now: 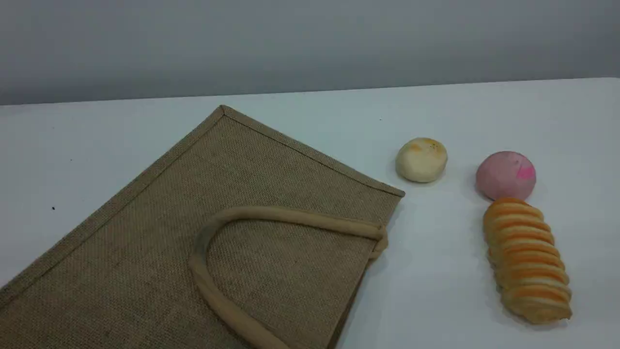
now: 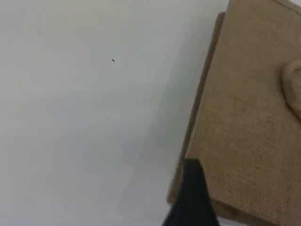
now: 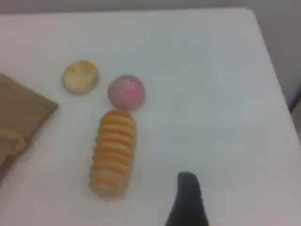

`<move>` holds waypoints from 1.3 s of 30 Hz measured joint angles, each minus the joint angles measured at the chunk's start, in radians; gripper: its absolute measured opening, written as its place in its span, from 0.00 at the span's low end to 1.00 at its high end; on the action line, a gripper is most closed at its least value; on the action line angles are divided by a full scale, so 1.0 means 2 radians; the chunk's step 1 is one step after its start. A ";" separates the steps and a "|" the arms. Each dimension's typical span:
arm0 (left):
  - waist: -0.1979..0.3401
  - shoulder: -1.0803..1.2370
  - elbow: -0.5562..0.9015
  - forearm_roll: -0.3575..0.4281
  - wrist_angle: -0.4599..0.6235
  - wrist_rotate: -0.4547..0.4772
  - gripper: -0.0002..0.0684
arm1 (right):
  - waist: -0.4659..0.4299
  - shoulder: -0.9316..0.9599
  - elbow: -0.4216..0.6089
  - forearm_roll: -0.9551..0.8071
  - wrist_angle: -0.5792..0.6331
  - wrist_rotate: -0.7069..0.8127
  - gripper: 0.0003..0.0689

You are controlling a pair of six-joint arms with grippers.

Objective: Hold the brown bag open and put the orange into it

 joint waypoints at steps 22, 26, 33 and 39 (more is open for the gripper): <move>0.044 -0.072 0.000 -0.002 0.000 0.000 0.72 | 0.000 -0.030 0.000 0.000 0.001 0.000 0.69; 0.035 -0.074 0.000 -0.002 0.000 0.000 0.72 | 0.002 -0.030 0.000 0.000 0.001 0.000 0.69; 0.034 -0.073 0.000 -0.002 0.000 0.000 0.72 | 0.002 -0.030 0.000 0.000 0.001 0.000 0.69; 0.034 -0.073 0.000 -0.002 0.000 0.000 0.72 | 0.002 -0.030 0.000 0.000 0.001 0.000 0.69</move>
